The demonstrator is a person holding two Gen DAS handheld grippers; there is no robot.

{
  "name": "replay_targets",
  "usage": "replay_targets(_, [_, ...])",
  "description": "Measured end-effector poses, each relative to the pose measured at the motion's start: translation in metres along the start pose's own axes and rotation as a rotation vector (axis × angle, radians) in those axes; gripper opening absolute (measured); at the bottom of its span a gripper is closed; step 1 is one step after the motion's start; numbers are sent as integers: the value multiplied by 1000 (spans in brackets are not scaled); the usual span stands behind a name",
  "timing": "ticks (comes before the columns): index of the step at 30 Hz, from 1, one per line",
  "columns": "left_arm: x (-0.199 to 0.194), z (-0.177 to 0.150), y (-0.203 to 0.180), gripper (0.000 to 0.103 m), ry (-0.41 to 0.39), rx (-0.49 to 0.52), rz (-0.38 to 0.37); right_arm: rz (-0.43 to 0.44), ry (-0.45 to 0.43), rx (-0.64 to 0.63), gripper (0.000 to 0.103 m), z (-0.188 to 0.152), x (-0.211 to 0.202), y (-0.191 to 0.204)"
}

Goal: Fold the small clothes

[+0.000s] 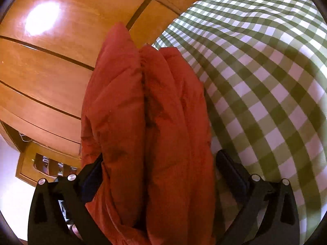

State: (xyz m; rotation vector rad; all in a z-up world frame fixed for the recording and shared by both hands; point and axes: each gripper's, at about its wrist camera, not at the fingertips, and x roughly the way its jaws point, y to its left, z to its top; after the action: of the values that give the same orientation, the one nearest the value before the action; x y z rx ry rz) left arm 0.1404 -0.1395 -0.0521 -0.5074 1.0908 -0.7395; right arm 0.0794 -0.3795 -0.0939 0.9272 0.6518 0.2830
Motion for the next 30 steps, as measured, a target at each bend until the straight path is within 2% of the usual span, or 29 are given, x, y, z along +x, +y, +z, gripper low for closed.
replay_targets(5, [8,-11,-1,97,10,-4,-15,38,14,-15,86,-8,2,10])
replay_targets(10, [5,-11,-7,85,-1,16,-13,52,9,-16,74,-8,-1,15])
replay_targets(15, [-8,-10,-14,80,-31,34,-11,57,3,-80,73,-16,-3,38])
replay_targets(20, [-34,-7,-20,77,-101,78,8,111,-5,-121,73,-25,5,62])
replay_targets(26, [-72,1,-12,77,-203,83,50,163,-15,-225,72,-29,36,102])
replay_targets(30, [-98,4,7,76,-259,62,87,184,8,-286,71,-31,69,123])
